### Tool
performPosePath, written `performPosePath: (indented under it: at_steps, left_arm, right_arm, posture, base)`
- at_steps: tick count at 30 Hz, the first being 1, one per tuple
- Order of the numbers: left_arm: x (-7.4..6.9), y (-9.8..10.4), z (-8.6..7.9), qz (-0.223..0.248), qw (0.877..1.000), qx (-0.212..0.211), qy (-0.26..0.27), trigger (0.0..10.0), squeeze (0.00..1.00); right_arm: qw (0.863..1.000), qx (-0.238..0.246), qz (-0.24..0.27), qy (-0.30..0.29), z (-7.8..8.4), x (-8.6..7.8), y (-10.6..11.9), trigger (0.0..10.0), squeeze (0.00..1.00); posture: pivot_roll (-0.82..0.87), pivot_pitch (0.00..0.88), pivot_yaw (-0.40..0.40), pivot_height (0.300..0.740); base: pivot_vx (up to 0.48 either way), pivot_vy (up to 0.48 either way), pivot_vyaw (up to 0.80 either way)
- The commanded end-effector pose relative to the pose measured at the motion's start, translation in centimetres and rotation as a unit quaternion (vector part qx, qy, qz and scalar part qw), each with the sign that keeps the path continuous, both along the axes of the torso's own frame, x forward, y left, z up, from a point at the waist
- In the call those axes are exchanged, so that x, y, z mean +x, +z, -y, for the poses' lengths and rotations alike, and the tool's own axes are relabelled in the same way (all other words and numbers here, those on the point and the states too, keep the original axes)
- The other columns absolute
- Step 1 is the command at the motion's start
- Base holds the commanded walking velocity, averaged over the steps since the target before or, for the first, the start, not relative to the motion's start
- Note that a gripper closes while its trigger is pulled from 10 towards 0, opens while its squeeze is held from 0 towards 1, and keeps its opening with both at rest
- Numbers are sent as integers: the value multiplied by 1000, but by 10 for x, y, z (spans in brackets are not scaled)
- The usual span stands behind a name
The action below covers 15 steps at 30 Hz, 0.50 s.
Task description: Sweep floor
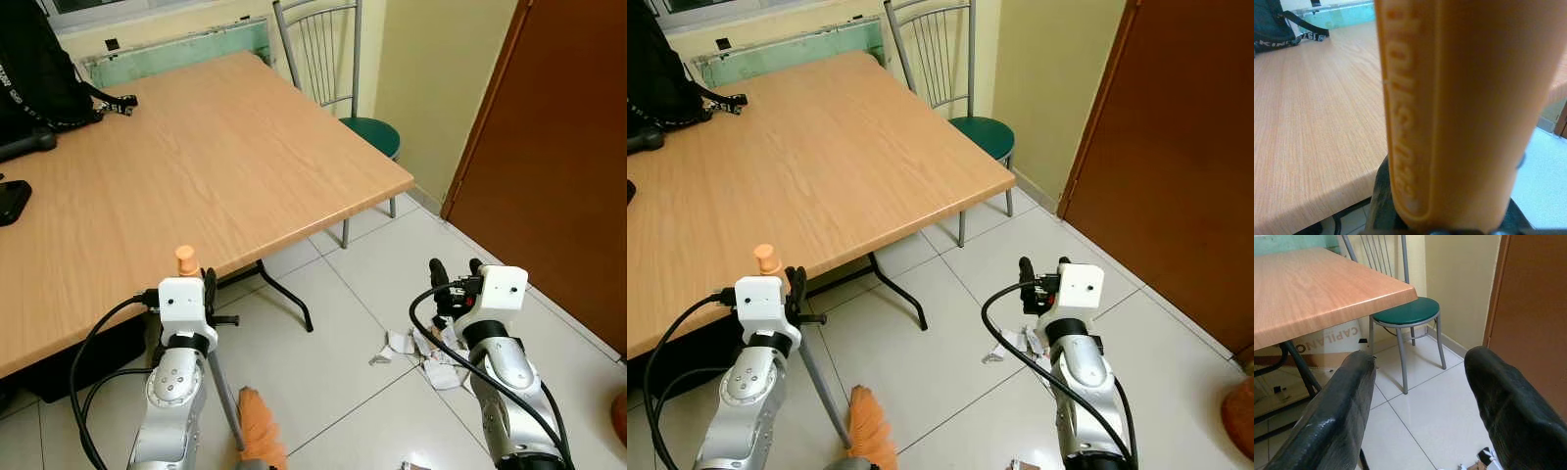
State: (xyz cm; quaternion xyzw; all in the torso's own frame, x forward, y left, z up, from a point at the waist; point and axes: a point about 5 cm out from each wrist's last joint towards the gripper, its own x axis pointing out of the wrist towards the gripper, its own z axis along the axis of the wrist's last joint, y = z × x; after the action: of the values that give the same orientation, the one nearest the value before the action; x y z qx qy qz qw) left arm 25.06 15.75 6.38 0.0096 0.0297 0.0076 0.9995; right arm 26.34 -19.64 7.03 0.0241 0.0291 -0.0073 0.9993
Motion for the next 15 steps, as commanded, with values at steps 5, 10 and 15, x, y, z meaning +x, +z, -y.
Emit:
performPosePath:
  at_steps: [5, 10, 15]
  left_arm:
    - [48, 30, -13, -22, 999, 28, -5, 10000, 0]
    - [48, 30, -13, -22, 999, 28, -5, 10000, 0]
    - [39, 25, -10, -2, 1000, 15, 16, 10000, 0]
  right_arm:
    - [1000, -12, 17, 21, -45, 75, 50, 10000, 0]
    - [1000, -12, 17, 21, -45, 75, 50, 10000, 0]
    - [1000, -24, -7, 8, -27, 48, 21, 10000, 0]
  posture:
    - [87, 0, -85, 740]
    - [87, 0, -85, 740]
    - [-18, 0, -11, 740]
  base:
    - [0, 0, 0]
    - [0, 0, 0]
    - [0, 0, 0]
